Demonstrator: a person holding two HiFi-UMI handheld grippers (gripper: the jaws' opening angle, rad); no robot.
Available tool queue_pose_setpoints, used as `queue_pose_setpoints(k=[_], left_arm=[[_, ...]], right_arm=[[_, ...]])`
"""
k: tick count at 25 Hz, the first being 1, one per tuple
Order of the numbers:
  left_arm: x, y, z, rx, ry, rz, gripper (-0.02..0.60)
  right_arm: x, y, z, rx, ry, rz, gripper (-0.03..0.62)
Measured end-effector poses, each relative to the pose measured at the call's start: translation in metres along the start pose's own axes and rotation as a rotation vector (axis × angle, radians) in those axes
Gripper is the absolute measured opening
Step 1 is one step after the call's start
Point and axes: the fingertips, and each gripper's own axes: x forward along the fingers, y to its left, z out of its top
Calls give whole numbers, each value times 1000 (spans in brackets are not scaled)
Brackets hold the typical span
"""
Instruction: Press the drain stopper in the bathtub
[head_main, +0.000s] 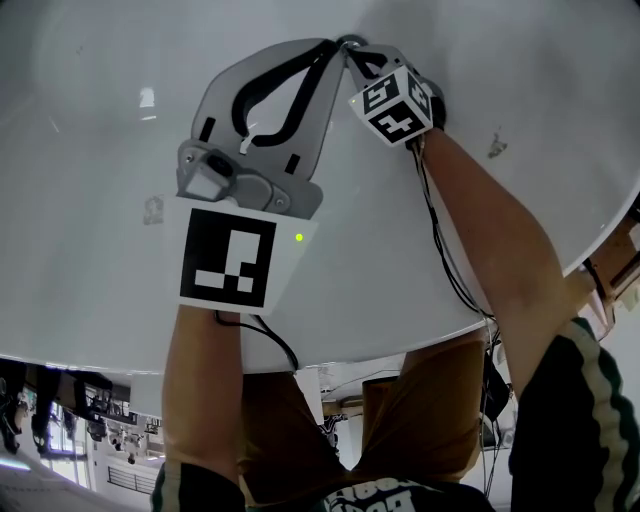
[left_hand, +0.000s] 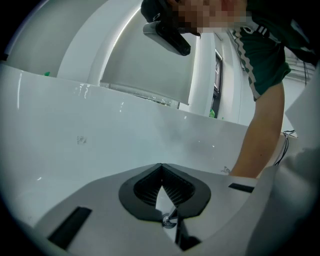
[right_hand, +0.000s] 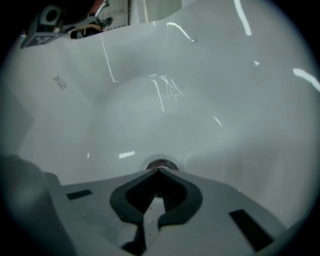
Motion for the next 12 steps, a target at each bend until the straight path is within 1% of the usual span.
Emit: queue_pose_setpoints(k=[7, 10, 12], left_arm=[[2, 6, -9, -19, 16, 3, 8], [2, 6, -9, -29, 15, 1, 8], [4, 4, -5, -32, 1, -6, 8]], right_arm=[[22, 0, -16, -16, 93, 12, 15], [22, 2, -14, -10, 106, -1, 15], [23, -1, -14, -23, 134, -27, 15]])
